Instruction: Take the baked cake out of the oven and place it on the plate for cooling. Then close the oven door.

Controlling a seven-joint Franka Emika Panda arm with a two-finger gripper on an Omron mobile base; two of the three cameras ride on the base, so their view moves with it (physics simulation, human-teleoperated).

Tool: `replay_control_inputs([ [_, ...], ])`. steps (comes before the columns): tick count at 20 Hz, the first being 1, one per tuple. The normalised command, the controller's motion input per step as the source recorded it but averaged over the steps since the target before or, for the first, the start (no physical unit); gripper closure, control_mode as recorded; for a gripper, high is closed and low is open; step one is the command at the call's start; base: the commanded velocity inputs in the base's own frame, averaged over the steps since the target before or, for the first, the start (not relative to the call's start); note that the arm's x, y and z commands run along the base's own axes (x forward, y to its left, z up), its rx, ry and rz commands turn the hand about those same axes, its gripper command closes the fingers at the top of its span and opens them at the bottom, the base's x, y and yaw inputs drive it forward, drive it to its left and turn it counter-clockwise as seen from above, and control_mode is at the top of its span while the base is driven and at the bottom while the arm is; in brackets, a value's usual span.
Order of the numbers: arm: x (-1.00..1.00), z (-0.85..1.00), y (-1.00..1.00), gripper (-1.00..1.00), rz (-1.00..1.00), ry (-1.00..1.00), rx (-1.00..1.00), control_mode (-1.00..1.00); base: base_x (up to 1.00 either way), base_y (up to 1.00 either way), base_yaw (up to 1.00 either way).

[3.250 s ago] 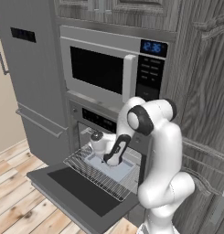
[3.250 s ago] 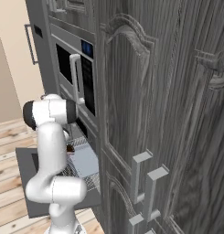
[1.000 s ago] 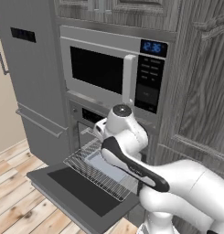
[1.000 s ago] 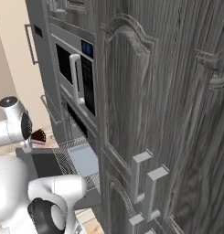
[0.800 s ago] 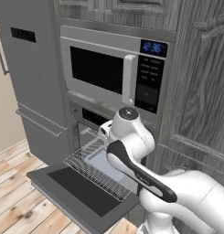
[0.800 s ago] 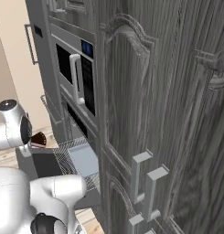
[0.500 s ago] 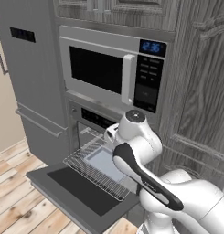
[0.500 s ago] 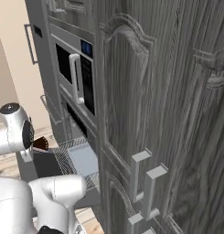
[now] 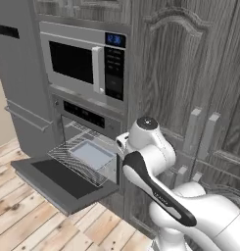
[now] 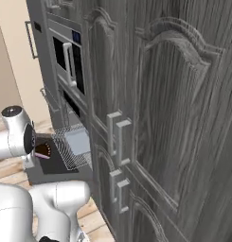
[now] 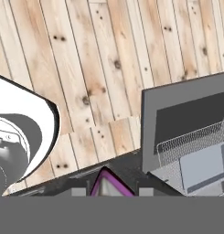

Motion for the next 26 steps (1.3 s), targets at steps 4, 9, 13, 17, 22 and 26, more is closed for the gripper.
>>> replay_control_inputs([
  [4, 0.0, 0.0, 0.0, 1.0, 0.0, 0.0, 0.0, 1.0, -0.67, 0.15, 0.52],
  [9, 0.0, 0.0, 0.0, 1.0, 0.0, 0.0, 0.0, 1.0, -0.26, 0.39, 0.78],
  [13, 0.0, 0.0, 0.0, 1.0, 0.0, 0.0, 0.0, 1.0, -0.04, 0.4, 0.81],
  [17, 0.0, 0.0, 0.0, 1.0, 0.0, 0.0, 0.0, 1.0, 0.0, 0.35, 0.77],
  [22, 0.0, 0.0, 0.0, 1.0, 0.0, 0.0, 0.0, 1.0, 0.0, 0.46, 0.69],
  [26, 0.0, 0.0, 0.0, 1.0, 0.0, 0.0, 0.0, 1.0, 0.01, 0.59, 0.61],
])
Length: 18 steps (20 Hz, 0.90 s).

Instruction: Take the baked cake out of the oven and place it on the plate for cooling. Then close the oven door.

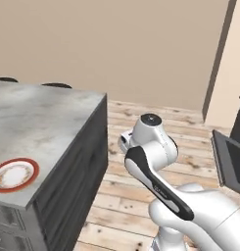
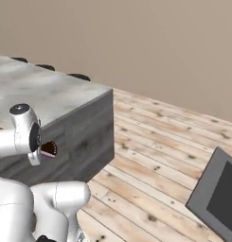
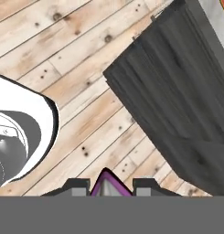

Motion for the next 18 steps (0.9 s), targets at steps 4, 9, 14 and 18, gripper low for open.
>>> replay_control_inputs([
  [4, 0.0, 0.0, 0.0, 1.0, 0.0, 0.0, 0.0, 1.0, 0.06, 0.48, 0.54],
  [9, 0.0, 0.0, 0.0, 1.0, 0.0, 0.0, 0.0, 1.0, 0.21, 0.36, 0.45],
  [14, 0.0, 0.0, 0.0, 1.0, 0.0, 0.0, 0.0, 1.0, 0.45, 0.22, 0.35],
  [18, 0.0, 0.0, 0.0, 1.0, 0.0, 0.0, 0.0, 1.0, 0.58, 0.11, 0.3],
])
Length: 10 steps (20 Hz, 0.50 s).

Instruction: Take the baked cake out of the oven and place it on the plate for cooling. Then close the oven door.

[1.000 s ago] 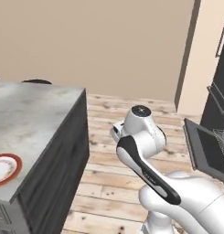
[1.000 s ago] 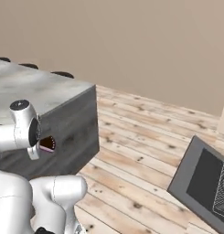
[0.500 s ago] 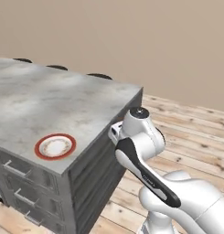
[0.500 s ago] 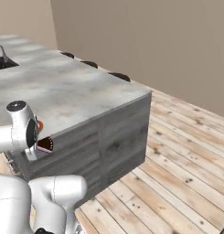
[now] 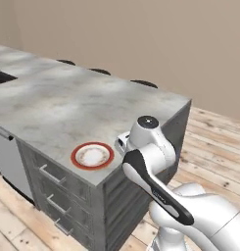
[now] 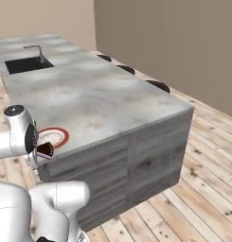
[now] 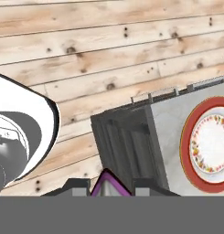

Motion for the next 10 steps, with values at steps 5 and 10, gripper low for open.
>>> replay_control_inputs([
  [5, 0.0, 0.0, 0.0, 1.0, 0.0, 0.0, 0.0, 1.0, 0.64, 0.04, 0.27],
  [10, 0.0, 0.0, 0.0, 1.0, 0.0, 0.0, 0.0, 1.0, 0.56, 0.0, 0.25],
])
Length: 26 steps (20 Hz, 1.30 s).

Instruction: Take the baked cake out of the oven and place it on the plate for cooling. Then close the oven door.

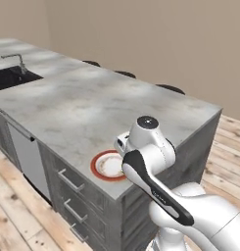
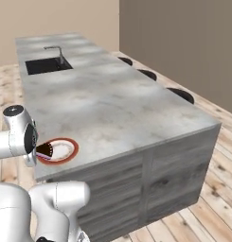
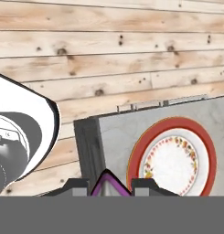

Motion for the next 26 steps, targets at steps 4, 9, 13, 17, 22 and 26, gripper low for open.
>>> replay_control_inputs([
  [4, 0.0, 0.0, 0.0, 1.0, 0.0, 0.0, 0.0, 1.0, 0.46, 0.0, 0.21],
  [9, 0.0, 0.0, 0.0, 1.0, 0.0, 0.0, 0.0, 1.0, 0.45, 0.0, 0.17],
  [13, 0.0, 0.0, 0.0, 1.0, 0.0, 0.0, 0.0, 1.0, 0.44, -0.15, 0.08],
  [17, 0.0, 0.0, 0.0, 1.0, 0.0, 0.0, 0.0, 1.0, 0.38, -0.38, 0.01],
  [22, 0.0, 0.0, 0.0, 1.0, 0.0, 0.0, 0.0, 1.0, 0.44, -0.2, 0.0],
  [26, 0.0, 0.0, 0.0, 1.0, 0.0, 0.0, 0.0, 1.0, 0.5, -0.22, 0.0],
])
